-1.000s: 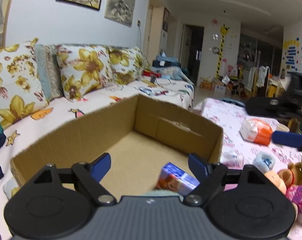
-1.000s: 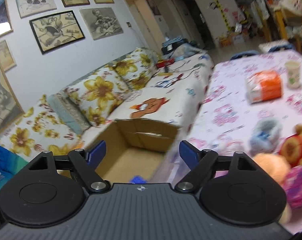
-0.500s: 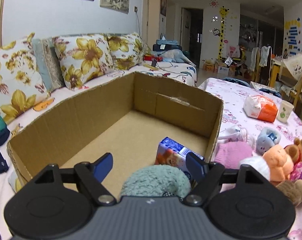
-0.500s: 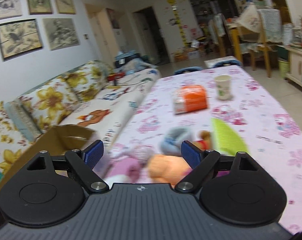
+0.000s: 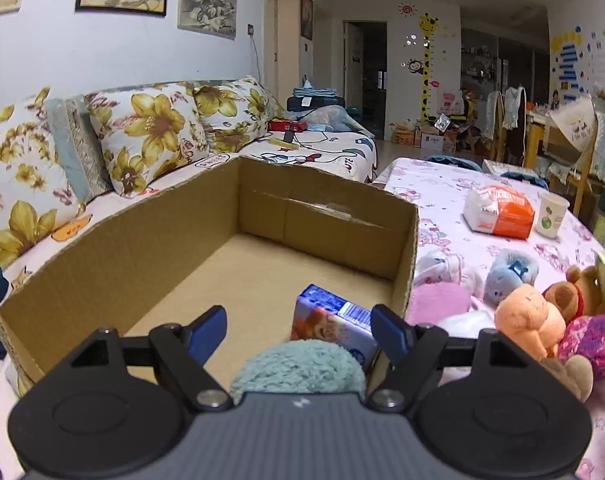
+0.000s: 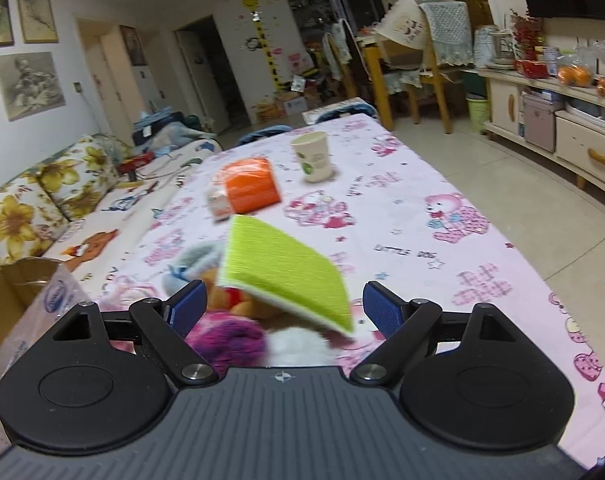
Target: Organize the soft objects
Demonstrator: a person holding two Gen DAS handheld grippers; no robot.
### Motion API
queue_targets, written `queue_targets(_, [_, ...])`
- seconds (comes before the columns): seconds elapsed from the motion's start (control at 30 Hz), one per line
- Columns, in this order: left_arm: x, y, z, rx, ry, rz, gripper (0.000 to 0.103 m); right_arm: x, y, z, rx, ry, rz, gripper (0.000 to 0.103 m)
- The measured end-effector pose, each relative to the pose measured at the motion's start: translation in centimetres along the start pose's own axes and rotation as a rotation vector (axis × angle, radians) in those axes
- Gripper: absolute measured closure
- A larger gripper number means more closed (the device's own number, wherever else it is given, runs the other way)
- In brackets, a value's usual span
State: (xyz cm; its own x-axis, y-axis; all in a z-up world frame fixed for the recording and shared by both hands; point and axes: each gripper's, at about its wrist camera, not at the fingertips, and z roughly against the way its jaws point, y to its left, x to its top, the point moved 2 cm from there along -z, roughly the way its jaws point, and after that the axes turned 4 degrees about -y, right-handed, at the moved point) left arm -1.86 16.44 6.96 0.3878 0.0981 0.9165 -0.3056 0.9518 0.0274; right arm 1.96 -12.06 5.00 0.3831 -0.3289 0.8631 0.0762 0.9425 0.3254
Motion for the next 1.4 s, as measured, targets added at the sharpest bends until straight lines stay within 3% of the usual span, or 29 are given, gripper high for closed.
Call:
queue_targets(0.13, [0.1,-0.6,0.2,0.019,-0.023,-0.019,0.023,0.0,-0.1,0.1,0.007,0.000,0.037,0.000])
queue_targets(0.23, [0.6,-1.1,1.1,0.022,-0.095,-0.046,0.020,0.0,0.1,-0.2,0.018,-0.003,0.067,0.000])
queue_targets(0.37, [0.8,-2.7,2.3,-0.032,-0.168,-0.098,0.017,0.0,-0.5,0.0,0.042,-0.009,0.112,0.000])
queue_targets(0.57, [0.4,-5.7,3.0,-0.165,-0.175,-0.145,0.017,0.3,-0.5,-0.7,0.076,-0.002,0.159,0.000])
queue_targets(0.77, [-1.1,-9.1,3.0,-0.316,-0.101,-0.177,0.018,0.4,-0.8,-1.9,0.095,0.030,0.187,0.000])
queue_targets(0.97, [-3.4,-12.5,2.0,-0.417,0.012,-0.226,0.020,0.2,-1.1,-2.9,0.119,0.074,0.195,0.000])
queue_targets(1.13, [-5.0,-14.3,0.7,-0.424,0.091,-0.248,0.022,0.1,-0.8,-3.3,0.129,0.081,0.222,0.000])
queue_targets(1.4, [-6.4,-15.7,-0.3,-0.397,0.099,-0.310,0.019,-0.1,-0.6,-4.0,0.125,0.077,0.257,0.000])
